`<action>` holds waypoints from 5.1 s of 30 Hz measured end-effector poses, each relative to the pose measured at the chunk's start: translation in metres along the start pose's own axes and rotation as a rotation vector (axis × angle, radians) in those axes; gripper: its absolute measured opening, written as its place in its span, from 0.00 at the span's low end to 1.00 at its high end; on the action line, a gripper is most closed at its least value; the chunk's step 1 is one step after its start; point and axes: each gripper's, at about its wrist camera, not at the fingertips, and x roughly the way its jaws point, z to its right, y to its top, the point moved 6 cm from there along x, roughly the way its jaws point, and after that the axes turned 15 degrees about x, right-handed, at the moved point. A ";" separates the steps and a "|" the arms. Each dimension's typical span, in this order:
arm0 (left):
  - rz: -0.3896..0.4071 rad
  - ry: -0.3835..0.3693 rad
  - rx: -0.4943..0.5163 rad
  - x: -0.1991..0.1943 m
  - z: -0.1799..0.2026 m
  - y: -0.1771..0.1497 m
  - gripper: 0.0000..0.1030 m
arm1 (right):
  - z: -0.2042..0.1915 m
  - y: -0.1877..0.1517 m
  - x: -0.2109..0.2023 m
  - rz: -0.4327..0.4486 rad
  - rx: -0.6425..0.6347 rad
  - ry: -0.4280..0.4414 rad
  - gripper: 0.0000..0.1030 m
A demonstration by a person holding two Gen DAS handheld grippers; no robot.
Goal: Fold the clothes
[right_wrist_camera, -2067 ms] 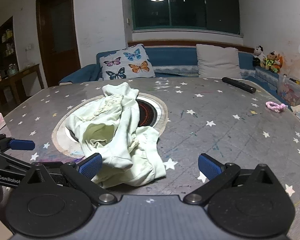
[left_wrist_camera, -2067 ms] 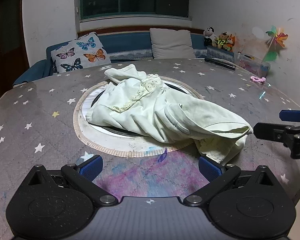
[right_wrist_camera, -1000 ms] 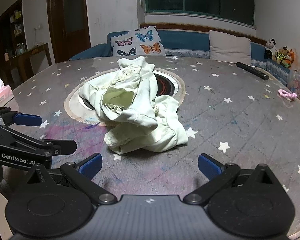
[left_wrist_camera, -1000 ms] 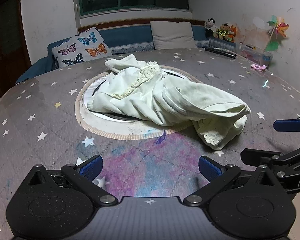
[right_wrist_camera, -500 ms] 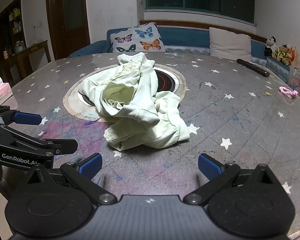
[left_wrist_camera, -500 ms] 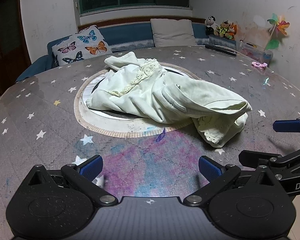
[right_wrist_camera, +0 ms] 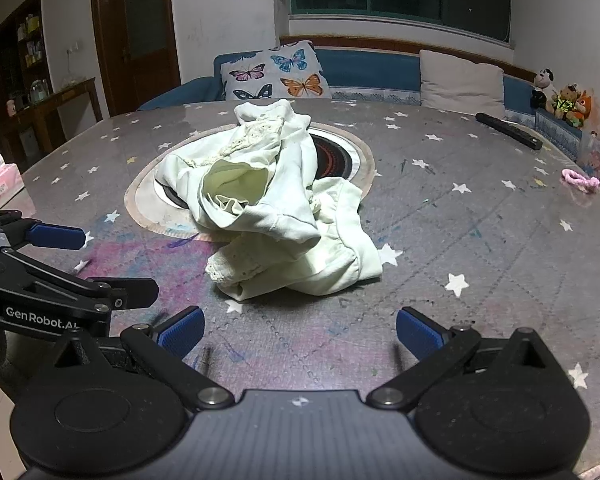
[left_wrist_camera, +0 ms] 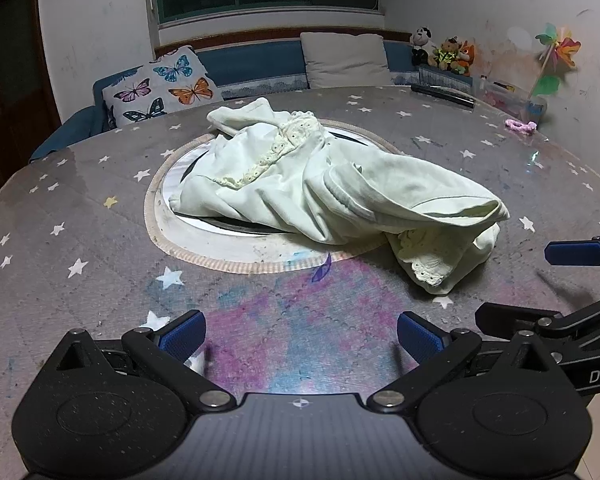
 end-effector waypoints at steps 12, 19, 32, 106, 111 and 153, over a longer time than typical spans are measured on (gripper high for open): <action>-0.014 -0.011 -0.001 0.008 0.000 0.001 1.00 | -0.001 0.002 0.006 -0.014 -0.003 0.004 1.00; -0.023 -0.015 -0.005 0.012 -0.003 0.003 1.00 | -0.002 0.004 0.007 -0.016 -0.006 0.008 1.00; -0.034 -0.024 -0.007 0.022 -0.007 0.006 1.00 | -0.003 0.011 0.012 -0.024 -0.006 0.021 1.00; -0.053 -0.068 0.016 0.160 -0.057 0.152 0.15 | 0.001 0.084 0.070 -0.097 0.047 0.206 0.86; 0.009 -0.050 -0.022 0.129 -0.075 0.146 0.10 | 0.004 0.086 0.074 -0.102 0.049 0.195 0.86; 0.049 0.255 -0.245 -0.062 -0.179 0.019 0.54 | 0.028 0.110 0.113 -0.134 0.074 0.111 0.56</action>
